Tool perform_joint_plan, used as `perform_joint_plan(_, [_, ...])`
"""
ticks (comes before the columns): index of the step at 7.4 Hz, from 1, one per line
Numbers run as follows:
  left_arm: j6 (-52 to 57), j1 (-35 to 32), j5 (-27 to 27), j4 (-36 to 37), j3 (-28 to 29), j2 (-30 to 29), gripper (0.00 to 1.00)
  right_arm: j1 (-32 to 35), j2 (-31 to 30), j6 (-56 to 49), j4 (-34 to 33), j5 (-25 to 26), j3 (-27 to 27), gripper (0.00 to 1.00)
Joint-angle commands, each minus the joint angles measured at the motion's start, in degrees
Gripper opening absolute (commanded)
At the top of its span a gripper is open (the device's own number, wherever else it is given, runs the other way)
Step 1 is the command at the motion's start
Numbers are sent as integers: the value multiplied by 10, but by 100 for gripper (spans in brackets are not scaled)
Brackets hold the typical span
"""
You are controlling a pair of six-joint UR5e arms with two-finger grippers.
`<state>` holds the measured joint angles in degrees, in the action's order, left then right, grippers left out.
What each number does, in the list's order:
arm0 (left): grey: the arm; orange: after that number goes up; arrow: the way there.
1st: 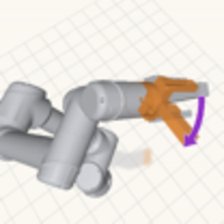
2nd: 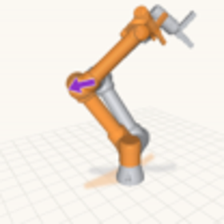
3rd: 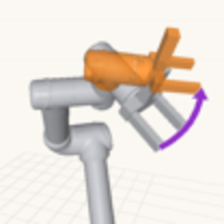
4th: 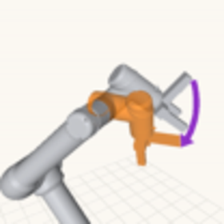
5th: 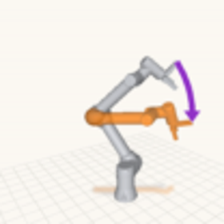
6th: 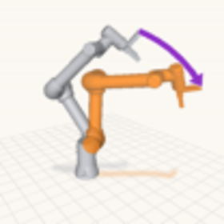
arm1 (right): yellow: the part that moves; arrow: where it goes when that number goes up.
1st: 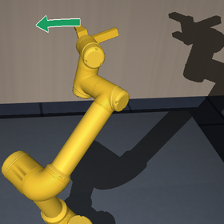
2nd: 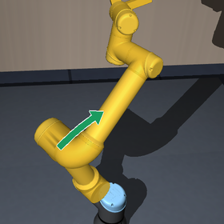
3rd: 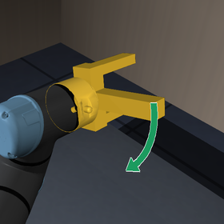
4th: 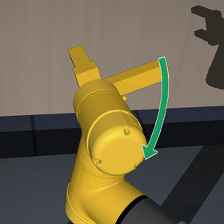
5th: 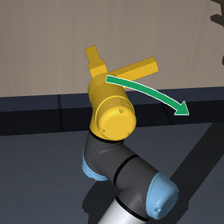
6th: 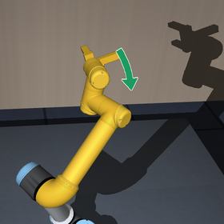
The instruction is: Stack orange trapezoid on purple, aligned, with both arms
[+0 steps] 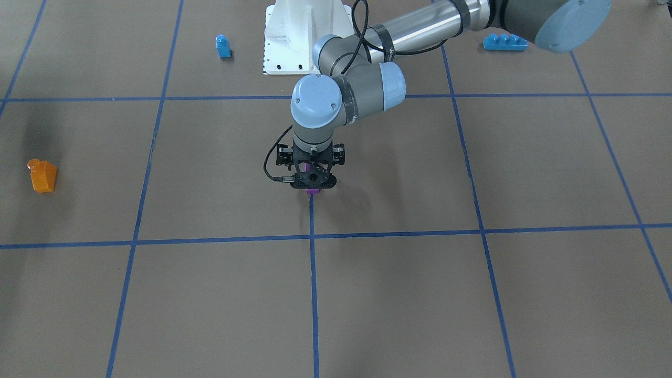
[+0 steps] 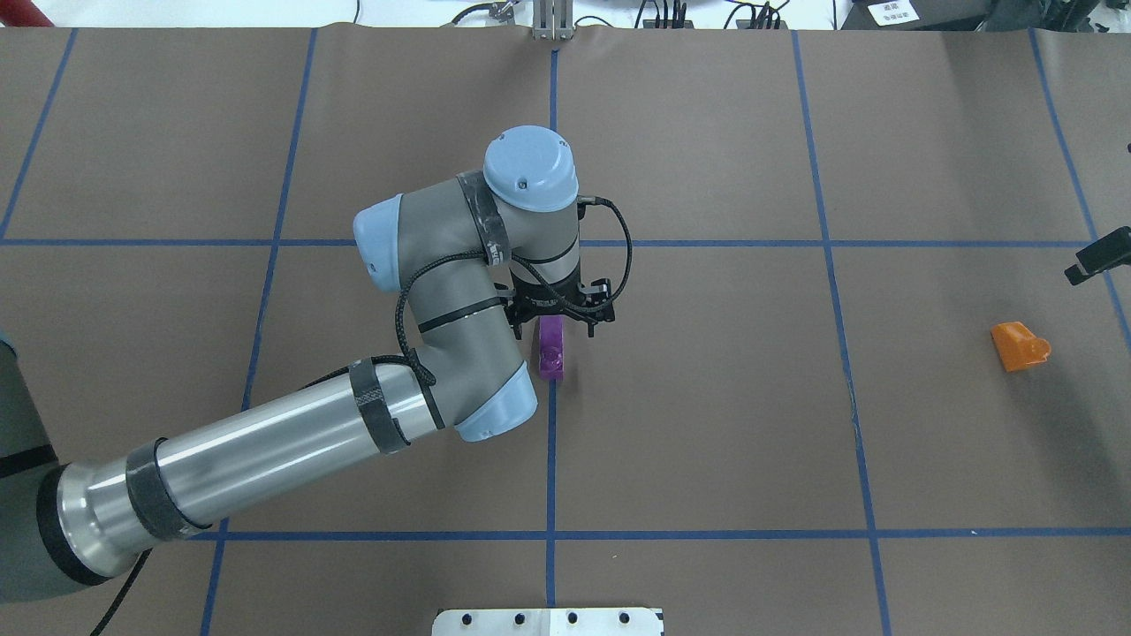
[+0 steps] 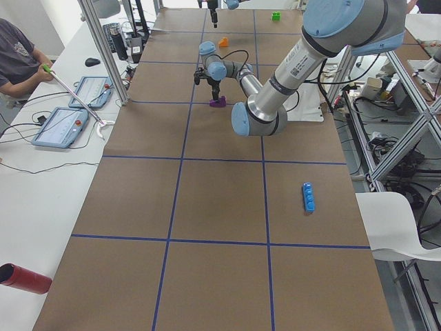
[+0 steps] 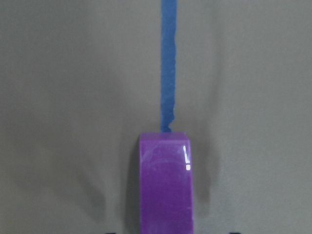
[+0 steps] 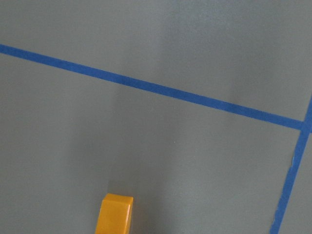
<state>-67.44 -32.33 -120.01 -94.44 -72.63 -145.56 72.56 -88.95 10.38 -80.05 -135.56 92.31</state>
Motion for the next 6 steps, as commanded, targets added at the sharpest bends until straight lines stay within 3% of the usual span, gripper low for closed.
perform_joint_plan(1, [-1, -27, -1, 2, -18, -1, 100, -45, 3, 155, 13, 4, 4, 100])
perform_joint_plan(3, [-1, -31, -1, 1, -23, 0, 100, -95, -17, 202, 98, 48, -8, 100])
perform_joint_plan(6, [-1, -31, 0, 1, -26, 1, 100, -126, -19, 201, 99, 50, -18, 100])
